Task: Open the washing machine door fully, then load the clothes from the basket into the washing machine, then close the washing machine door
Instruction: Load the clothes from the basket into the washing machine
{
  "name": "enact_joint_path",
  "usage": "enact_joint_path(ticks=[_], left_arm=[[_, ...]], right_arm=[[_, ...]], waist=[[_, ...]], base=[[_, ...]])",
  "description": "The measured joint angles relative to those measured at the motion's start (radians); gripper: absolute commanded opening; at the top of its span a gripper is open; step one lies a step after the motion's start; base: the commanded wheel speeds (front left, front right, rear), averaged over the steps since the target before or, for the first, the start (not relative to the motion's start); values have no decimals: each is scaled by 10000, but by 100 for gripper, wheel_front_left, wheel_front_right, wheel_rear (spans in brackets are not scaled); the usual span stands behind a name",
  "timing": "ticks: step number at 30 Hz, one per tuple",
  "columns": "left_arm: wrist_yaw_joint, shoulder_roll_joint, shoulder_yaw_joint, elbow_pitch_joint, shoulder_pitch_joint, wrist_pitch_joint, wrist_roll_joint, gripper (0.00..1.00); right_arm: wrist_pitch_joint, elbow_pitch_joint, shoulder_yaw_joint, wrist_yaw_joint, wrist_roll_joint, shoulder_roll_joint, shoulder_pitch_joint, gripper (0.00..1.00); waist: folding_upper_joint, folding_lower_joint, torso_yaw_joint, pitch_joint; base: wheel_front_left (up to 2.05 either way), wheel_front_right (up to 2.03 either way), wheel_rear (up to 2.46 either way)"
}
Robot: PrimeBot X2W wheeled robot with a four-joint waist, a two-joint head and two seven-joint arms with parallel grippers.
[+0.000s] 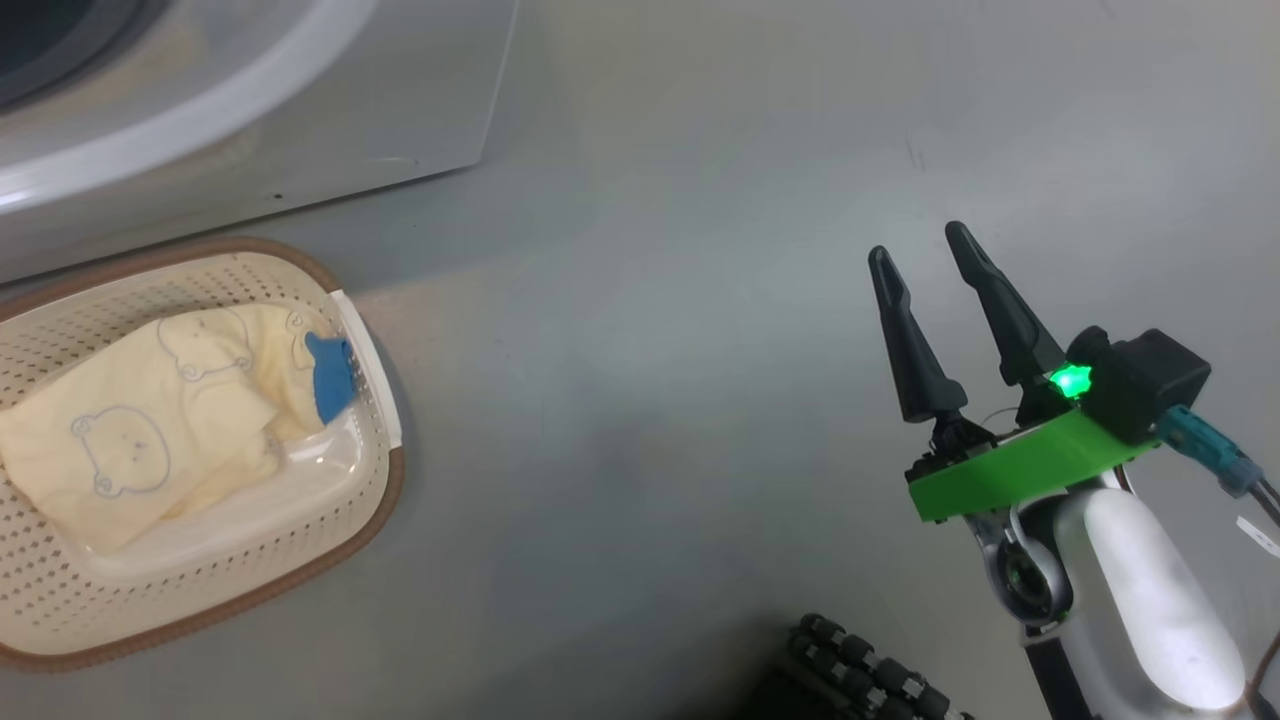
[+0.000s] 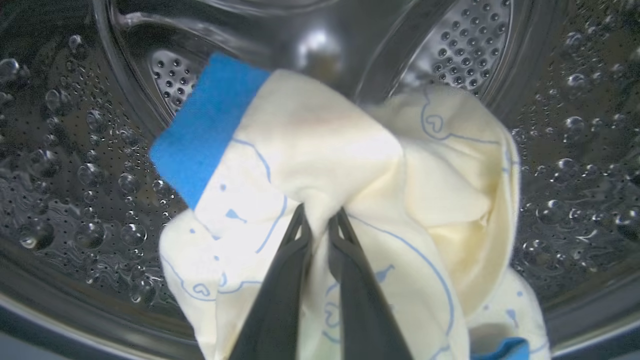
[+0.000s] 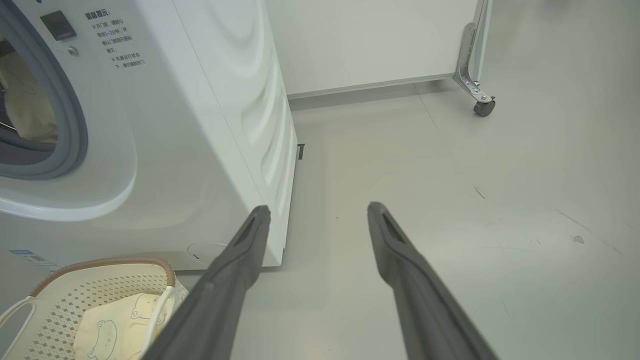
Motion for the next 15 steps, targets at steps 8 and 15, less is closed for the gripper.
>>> enact_joint_path(ticks=[8, 15], left_arm=[[203, -2, -19, 1076, -194, -372, 36, 100], [159, -102, -134, 1398, -487, -577, 36, 100]], right_arm=[[2, 4, 2, 0, 121, 0, -6, 100], [0, 8, -13, 0, 119, 0, -161, 100]], waist=[[0, 0, -56, 173], [0, -1, 81, 247]], base=[[0, 0, 0], [0, 0, 0]])
